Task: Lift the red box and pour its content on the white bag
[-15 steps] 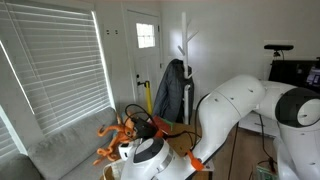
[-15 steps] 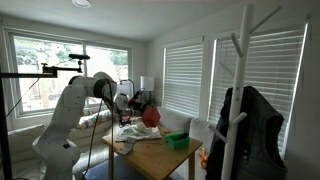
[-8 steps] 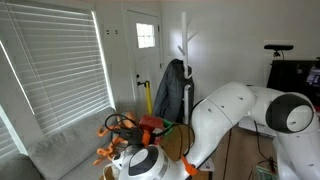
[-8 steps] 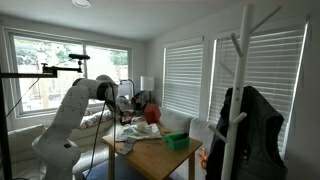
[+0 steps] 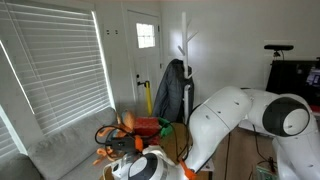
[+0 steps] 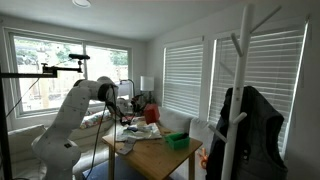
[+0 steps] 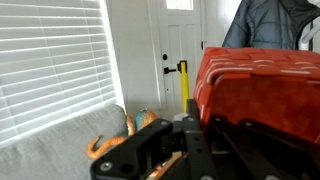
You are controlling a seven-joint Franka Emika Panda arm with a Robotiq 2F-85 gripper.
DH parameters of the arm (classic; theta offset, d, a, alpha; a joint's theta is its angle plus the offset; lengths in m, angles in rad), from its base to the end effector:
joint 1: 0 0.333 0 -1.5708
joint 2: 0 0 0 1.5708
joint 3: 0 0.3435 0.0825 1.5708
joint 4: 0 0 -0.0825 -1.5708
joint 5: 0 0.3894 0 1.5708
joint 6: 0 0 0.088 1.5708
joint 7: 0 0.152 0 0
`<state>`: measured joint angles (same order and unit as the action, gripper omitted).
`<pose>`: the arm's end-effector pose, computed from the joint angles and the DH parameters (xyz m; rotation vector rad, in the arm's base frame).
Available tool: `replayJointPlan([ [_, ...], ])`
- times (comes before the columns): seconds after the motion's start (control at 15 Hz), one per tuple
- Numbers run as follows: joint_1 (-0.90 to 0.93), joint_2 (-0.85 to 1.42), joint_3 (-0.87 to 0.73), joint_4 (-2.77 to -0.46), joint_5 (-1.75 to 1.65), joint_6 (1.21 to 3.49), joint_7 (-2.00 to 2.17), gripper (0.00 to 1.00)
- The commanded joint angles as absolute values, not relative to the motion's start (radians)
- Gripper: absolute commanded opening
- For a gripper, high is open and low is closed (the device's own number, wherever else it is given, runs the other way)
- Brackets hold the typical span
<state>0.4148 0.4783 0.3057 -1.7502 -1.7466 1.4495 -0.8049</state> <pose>0.6177 0.2882 0.3972 0.7412 1.3333 -0.5928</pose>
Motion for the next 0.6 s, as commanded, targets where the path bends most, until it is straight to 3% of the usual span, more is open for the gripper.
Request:
replayJointPlan([
  [0.0, 0.401, 0.462, 0.302, -1.715, -1.681, 1.464, -0.781, 0.01],
  [0.53, 0.312, 0.168, 0.311, -1.759, -1.340, 1.454, -0.653, 0.01],
])
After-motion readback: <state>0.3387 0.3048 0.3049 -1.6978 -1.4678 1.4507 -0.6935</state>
